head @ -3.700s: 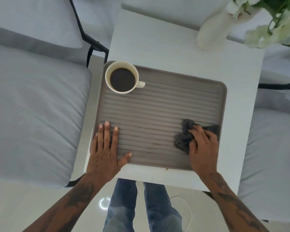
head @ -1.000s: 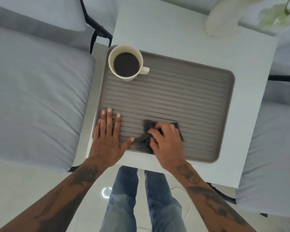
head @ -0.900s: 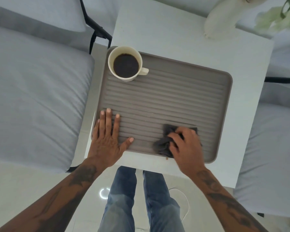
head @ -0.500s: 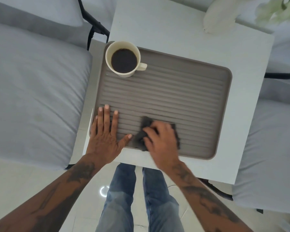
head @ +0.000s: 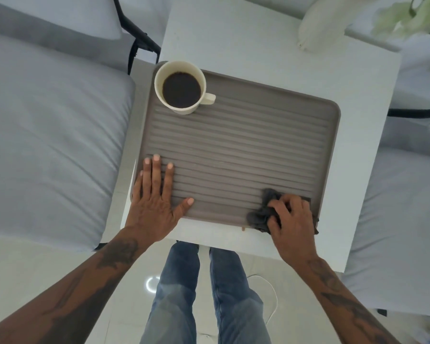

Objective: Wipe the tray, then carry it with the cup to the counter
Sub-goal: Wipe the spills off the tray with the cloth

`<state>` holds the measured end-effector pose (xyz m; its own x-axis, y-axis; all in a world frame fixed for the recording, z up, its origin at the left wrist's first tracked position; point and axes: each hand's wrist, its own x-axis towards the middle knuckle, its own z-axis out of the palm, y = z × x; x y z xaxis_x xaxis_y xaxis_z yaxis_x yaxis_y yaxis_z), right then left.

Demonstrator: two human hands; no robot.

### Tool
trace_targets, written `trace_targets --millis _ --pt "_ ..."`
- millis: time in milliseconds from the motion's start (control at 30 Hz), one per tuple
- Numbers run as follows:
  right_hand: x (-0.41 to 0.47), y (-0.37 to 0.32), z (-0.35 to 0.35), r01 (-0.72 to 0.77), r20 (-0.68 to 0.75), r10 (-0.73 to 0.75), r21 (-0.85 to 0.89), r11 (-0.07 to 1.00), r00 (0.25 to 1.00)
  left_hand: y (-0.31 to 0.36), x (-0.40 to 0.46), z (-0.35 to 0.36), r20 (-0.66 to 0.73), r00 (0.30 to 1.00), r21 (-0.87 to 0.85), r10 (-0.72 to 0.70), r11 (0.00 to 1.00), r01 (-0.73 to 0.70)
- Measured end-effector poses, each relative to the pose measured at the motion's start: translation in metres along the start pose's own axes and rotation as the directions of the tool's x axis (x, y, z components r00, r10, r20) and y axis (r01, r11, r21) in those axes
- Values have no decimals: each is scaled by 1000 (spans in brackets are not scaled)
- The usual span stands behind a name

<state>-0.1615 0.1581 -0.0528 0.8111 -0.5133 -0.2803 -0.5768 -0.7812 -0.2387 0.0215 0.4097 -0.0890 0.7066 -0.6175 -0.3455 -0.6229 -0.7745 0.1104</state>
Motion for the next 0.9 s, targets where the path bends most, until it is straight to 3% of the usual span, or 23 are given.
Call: trace_targets --millis 133,267,333,467,633,800,900 --pt "-6 -33 13 -86 -72 89 41 995 993 0 -1 1 -7 1000 6 0 1000 0" --pt "11 -77 16 81 6 -84 189 979 996 1 -1 2 -25 1000 23 8 1000 -8" --pt "19 -88 8 55 40 -73 339 939 997 1 -1 2 -14 1000 29 12 1000 -11" --pt "-3 -60 -33 -203 65 205 584 786 977 1 1 1 10 1000 20 7 1000 -7" --pt "-40 -17 -64 -432 23 567 673 600 823 1 0 0 -13 1000 24 6 1000 -6" --pt "17 -7 -41 -366 -103 493 542 756 864 -1 0 3 -10 1000 25 20 1000 -19" --pt "42 -34 -11 -333 -149 453 487 807 879 -1 0 2 -2 1000 24 18 1000 -18"
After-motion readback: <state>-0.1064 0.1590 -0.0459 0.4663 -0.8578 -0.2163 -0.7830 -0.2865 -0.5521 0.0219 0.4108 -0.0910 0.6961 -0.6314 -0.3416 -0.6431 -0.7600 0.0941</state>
